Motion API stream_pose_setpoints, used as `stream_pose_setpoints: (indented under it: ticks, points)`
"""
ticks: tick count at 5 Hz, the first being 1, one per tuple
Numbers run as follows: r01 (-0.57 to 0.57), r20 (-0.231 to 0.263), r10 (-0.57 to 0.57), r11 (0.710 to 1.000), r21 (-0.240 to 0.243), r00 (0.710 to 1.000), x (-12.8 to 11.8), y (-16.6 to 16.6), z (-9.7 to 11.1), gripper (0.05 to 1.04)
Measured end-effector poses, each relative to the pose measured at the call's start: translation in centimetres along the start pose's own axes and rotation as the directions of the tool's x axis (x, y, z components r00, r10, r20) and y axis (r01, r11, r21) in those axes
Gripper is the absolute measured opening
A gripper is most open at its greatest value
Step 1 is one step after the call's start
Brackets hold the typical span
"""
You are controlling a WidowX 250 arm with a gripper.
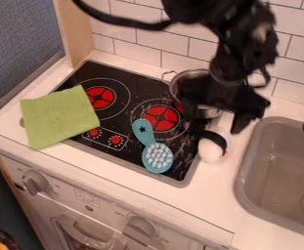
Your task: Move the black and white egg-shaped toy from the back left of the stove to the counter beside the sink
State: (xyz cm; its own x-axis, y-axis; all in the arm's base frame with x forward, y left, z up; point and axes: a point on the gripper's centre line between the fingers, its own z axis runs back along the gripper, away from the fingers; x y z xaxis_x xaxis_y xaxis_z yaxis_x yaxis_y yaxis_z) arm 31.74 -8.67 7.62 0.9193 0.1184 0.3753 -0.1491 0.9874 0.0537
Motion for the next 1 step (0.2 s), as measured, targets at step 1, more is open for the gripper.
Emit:
stream_pose_setpoints:
  ticks: [1]
  points:
    - [-0.019,0.093,0.025,0.998,-0.061,0.995,1.88,1.34,4.37,1.0]
